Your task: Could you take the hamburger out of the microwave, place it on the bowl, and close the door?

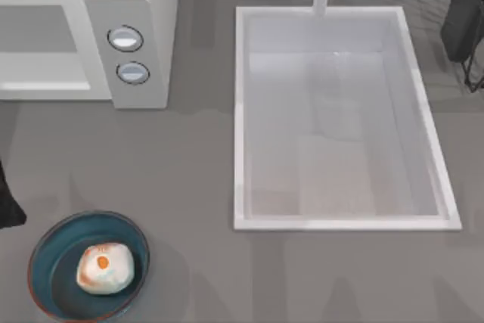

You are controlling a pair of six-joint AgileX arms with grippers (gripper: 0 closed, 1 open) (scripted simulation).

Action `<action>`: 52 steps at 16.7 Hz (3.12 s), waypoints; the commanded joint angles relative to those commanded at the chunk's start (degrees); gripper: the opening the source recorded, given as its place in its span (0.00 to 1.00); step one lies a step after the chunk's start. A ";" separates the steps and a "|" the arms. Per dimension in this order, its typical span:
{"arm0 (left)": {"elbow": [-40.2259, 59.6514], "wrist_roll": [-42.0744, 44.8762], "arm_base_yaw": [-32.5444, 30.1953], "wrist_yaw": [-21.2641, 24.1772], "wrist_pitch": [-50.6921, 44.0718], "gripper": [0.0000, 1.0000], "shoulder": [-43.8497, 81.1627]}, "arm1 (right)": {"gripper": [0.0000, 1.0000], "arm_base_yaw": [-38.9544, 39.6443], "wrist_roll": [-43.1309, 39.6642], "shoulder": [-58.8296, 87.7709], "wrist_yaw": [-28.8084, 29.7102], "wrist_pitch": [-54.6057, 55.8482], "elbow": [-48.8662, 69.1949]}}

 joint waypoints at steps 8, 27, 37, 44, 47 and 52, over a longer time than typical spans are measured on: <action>-7.12 10.56 1.76 4.06 5.49 1.00 -10.21 | 1.00 0.00 0.00 0.00 0.00 0.00 0.00; -7.12 10.56 1.76 4.06 5.49 0.00 -10.21 | 1.00 0.00 0.00 0.00 0.00 0.00 0.00; -1.02 15.89 7.62 8.85 2.73 0.00 -4.11 | 1.00 0.00 0.00 0.00 0.00 0.00 0.00; 26.69 35.78 30.79 25.57 -9.43 0.00 28.44 | 1.00 0.00 0.00 0.00 0.00 0.00 0.00; 40.06 44.48 40.99 32.06 -16.26 0.00 46.86 | 1.00 0.00 0.00 0.00 0.00 0.00 0.00; 58.13 55.79 53.77 39.21 -27.62 0.00 73.45 | 1.00 0.00 0.00 0.00 0.00 0.00 0.00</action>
